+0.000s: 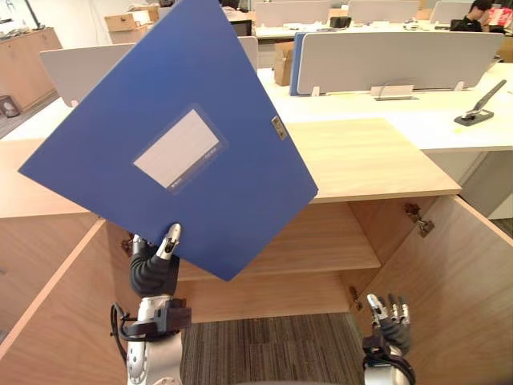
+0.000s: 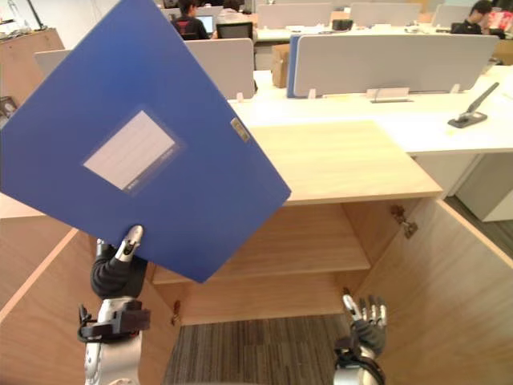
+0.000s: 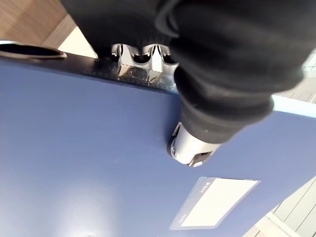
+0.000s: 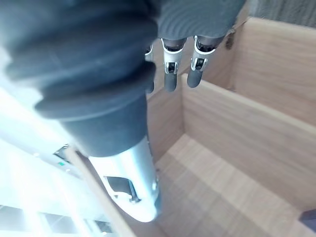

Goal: Walk over to the cabinet, pick up the folder, carry it to the office cabinet, place the folder inside the office cabinet, then close the office cabinet door

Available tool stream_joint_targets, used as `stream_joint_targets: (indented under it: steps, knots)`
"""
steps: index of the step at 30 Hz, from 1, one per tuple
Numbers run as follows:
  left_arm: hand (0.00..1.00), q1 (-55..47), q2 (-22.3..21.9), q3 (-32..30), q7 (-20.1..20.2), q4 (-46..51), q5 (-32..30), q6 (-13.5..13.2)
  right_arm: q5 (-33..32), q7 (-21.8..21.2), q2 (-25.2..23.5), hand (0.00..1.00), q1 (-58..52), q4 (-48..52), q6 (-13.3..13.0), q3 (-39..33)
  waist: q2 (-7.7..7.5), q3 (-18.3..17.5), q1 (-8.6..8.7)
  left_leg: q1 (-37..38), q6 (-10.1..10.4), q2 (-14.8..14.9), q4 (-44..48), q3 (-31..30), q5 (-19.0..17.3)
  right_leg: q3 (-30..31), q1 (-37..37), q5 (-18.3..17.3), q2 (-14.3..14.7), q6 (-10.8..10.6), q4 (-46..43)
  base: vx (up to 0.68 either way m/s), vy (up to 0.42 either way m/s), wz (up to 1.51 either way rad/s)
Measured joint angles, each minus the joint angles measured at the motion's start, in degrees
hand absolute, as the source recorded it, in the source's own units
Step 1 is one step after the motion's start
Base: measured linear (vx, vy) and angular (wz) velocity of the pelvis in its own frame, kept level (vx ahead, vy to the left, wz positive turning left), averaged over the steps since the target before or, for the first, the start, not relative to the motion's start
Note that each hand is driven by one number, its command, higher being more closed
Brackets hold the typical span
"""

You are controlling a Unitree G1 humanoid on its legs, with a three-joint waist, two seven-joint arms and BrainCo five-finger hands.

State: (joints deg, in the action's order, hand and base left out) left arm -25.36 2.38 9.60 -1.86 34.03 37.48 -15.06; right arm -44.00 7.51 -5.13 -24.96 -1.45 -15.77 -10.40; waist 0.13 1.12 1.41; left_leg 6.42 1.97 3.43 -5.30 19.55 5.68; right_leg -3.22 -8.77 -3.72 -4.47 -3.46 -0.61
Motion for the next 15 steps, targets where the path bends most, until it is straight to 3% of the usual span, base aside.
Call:
stream_joint_targets:
  steps: [9,15]
  knots:
    - [1.0,0.09,-0.01,-0.99,0.08,-0.01,-10.7,1.92,-1.83,-0.74,-0.12,0.0,-0.89,16.84,-0.46,-2.34,-0.04,-0.33,0.27,0.39,0.41,0.41,0.24,1.22,-0.49,1.06,0.1,0.14,0.46,-0.19,0.34,0.0,-0.016,-0.07]
    - [1.0,1.35,0.42,0.23,1.65,-0.67,-15.66,2.33,2.76,-2.54,2.63,0.0,9.44,23.45,-0.71,-2.99,-0.1,-0.6,0.05,-0.67,0.08,-0.4,0.26,-0.03,-0.32,1.13,0.97,0.31,0.13,-0.45,0.11,-0.01,-0.002,0.04]
